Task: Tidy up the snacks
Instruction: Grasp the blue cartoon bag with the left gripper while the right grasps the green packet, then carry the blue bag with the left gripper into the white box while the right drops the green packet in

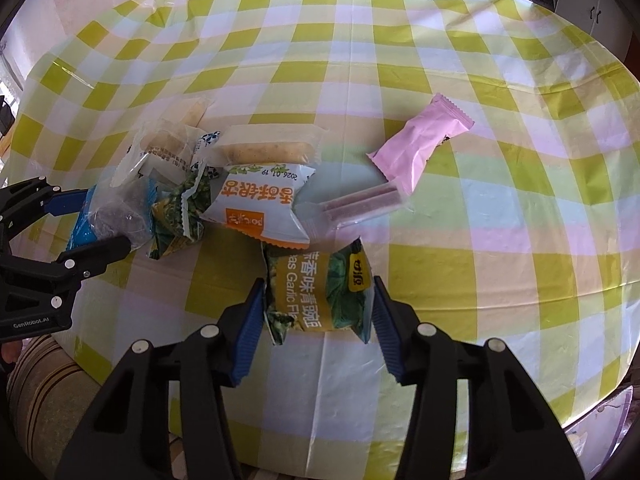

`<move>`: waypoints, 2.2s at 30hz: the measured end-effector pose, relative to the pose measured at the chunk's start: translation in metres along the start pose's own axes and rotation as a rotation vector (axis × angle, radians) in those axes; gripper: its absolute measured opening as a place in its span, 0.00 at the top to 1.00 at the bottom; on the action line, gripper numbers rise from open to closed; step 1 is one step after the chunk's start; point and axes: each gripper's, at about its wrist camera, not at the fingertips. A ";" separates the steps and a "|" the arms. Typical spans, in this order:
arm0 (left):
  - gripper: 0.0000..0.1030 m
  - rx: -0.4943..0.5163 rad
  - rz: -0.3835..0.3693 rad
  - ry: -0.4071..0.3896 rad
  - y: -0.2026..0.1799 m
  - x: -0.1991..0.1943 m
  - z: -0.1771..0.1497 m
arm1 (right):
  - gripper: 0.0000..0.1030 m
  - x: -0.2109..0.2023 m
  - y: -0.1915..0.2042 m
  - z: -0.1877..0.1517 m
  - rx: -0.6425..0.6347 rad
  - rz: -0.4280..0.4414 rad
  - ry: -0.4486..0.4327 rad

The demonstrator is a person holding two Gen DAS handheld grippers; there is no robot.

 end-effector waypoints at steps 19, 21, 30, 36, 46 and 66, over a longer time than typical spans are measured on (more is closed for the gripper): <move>0.46 -0.160 0.034 -0.035 -0.030 -0.045 -0.031 | 0.57 -0.041 0.001 -0.023 0.007 -0.030 -0.059; 0.46 -0.158 0.030 -0.033 -0.036 -0.046 -0.031 | 0.57 -0.046 -0.001 -0.026 0.016 -0.032 -0.065; 0.46 -0.123 0.000 -0.040 -0.072 -0.052 -0.029 | 0.57 -0.072 -0.023 -0.045 0.052 -0.077 -0.090; 0.46 -0.076 -0.027 -0.039 -0.102 -0.052 -0.025 | 0.57 -0.088 -0.044 -0.061 0.086 -0.127 -0.099; 0.46 0.026 -0.086 -0.028 -0.164 -0.049 -0.018 | 0.57 -0.112 -0.084 -0.097 0.135 -0.275 -0.093; 0.45 0.253 -0.176 0.051 -0.296 -0.028 -0.017 | 0.57 -0.133 -0.169 -0.191 0.308 -0.422 -0.034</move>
Point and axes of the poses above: each gripper's, at about its wrist camera, not at the fingertips, and x roughly the way its jaws point, y to its left, z to its top, and after that the axes turned 11 degrees about -x, right-handed
